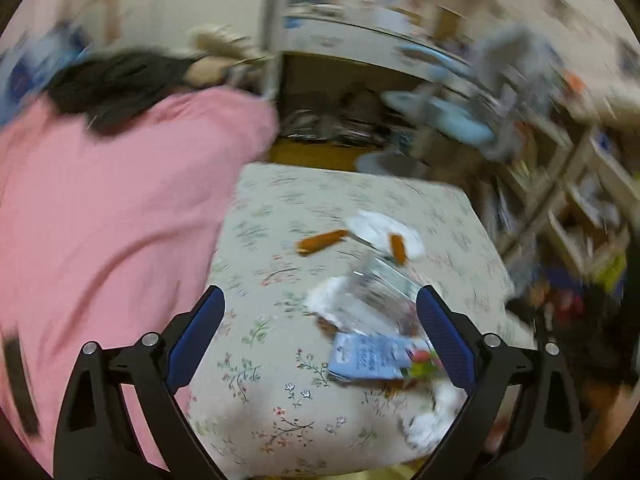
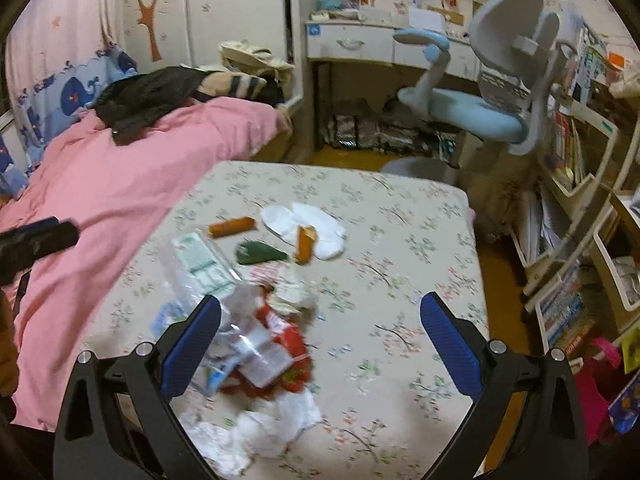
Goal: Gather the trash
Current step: 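Move both tools toward the trash pile on the floral table, then grasp the blue-green juice carton with the left tool while the right tool grasps a crumpled tissue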
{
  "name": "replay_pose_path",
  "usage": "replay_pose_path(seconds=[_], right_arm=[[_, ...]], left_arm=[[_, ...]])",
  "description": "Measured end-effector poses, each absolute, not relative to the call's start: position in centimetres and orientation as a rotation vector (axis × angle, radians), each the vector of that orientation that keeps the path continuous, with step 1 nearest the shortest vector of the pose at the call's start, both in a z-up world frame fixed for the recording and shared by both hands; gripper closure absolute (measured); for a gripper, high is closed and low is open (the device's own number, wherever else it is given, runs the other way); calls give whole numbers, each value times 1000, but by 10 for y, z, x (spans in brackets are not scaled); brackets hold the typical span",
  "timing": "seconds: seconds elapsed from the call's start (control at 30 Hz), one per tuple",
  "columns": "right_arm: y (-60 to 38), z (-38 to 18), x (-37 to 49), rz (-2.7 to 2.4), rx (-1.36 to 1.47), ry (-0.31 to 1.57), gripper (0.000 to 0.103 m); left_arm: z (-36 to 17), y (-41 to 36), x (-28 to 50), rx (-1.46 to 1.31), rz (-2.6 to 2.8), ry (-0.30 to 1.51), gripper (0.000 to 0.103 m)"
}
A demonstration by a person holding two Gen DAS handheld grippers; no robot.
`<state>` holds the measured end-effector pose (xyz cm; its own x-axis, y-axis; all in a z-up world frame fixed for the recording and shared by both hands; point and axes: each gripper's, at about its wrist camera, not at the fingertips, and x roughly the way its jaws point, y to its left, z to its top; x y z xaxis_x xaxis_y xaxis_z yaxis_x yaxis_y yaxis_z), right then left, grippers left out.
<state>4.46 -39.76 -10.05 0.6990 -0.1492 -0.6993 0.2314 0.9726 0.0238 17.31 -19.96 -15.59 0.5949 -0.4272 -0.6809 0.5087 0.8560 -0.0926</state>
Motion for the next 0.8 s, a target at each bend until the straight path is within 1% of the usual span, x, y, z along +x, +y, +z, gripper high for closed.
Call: replay_pose_path(seconds=[0.1, 0.17, 0.2, 0.37, 0.47, 0.57, 0.7, 0.8], right_arm=[[-416, -111, 42, -203, 135, 834, 7], [-426, -120, 38, -181, 159, 873, 7], [-431, -126, 36, -143, 184, 903, 7], [-427, -151, 28, 3, 244, 1003, 7], [-415, -164, 27, 58, 225, 1047, 7], [-403, -170, 27, 127, 211, 1072, 7], [-384, -175, 24, 201, 153, 1095, 7], [-375, -181, 22, 198, 85, 1125, 7]], left_arm=[[-160, -221, 145, 368, -689, 664, 10], [-163, -227, 135, 452, -764, 620, 11], [-170, -227, 133, 485, -814, 612, 13], [-186, -246, 140, 501, -951, 663, 23], [-196, -260, 136, 518, -1041, 668, 27], [-217, -280, 133, 565, -1107, 706, 32], [-235, -297, 133, 640, -1082, 708, 33], [-240, -304, 145, 581, -1054, 764, 35]])
